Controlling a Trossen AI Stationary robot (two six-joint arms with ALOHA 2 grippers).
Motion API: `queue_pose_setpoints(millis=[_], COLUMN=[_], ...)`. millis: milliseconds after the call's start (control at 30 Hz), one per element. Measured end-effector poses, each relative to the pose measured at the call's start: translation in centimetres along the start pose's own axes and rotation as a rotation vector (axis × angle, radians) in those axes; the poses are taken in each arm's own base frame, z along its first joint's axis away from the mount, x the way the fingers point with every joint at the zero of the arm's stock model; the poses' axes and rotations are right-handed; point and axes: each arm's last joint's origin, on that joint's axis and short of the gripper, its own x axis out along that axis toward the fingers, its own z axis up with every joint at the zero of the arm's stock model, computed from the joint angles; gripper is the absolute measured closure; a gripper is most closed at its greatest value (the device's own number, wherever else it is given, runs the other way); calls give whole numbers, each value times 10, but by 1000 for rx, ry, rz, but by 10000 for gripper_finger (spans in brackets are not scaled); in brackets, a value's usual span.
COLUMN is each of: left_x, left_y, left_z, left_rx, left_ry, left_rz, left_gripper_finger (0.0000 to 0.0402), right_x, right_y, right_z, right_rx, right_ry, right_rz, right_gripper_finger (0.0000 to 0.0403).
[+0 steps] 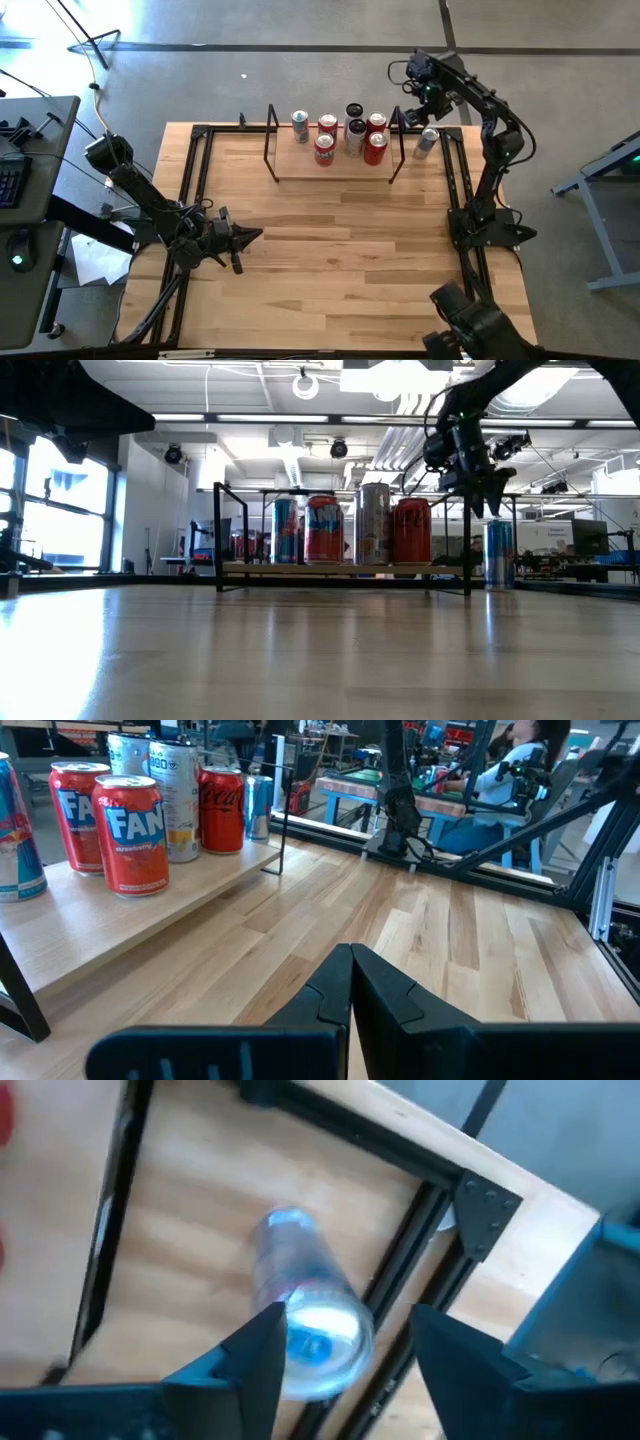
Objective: Place canned beverage on shelf
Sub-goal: Put the blue soda can on the shelf aligned with the other blue soda can
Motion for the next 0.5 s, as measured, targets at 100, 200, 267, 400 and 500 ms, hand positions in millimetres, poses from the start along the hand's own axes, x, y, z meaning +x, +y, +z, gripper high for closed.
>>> queue_pose_setpoints(millis=[100,200,267,400,500], left_x=[0,0,0,0,0], left_y=[0,0,0,0,0], left_z=[0,0,0,0,0], left_rx=[1,0,0,-2,-2], left_ry=[0,0,0,1,3], left_rz=[-1,-1,-1,-3,-6], left_gripper_finger=[402,402,401,402,401], right_x=[-20,-39,-46,-47,-32], right_y=[4,5,4,3,3], right_z=[-12,-26,-36,-55,-61], right_rx=[-83,-130,-151,-172,-167], right_ry=[-34,-110,-144,-214,-243], right_rz=[1,24,70,119,140], right_gripper_finger=[185,169,164,163,162])
